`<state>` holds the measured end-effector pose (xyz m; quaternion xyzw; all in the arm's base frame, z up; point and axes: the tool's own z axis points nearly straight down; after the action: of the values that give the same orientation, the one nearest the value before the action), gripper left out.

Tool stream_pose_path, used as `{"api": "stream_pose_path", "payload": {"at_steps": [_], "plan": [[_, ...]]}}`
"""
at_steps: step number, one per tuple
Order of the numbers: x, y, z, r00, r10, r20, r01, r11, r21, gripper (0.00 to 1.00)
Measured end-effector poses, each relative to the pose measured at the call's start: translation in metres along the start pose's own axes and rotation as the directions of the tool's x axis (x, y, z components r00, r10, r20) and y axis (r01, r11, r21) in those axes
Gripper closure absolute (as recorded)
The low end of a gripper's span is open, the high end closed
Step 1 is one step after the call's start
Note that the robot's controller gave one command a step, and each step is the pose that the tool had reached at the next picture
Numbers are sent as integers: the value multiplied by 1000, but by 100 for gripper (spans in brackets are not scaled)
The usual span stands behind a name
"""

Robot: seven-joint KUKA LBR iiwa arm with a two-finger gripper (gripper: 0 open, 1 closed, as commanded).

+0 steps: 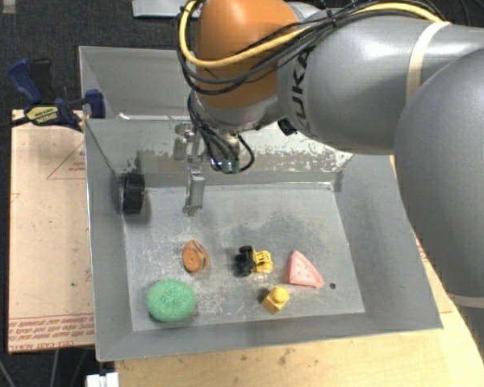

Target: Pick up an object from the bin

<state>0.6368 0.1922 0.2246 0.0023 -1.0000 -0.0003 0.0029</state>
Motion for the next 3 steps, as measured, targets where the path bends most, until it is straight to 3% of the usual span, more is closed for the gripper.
{"api": "stream_pose_path", "payload": {"at_steps": [1, 2, 3], "plan": [[-1, -1, -5, 1000, 3, 7, -3, 1000, -1, 0], [28, -28, 37, 997, -78, 11, 78, 997, -1, 0], [34, -32, 96, 978, -207, 12, 207, 978, 2, 0]]}}
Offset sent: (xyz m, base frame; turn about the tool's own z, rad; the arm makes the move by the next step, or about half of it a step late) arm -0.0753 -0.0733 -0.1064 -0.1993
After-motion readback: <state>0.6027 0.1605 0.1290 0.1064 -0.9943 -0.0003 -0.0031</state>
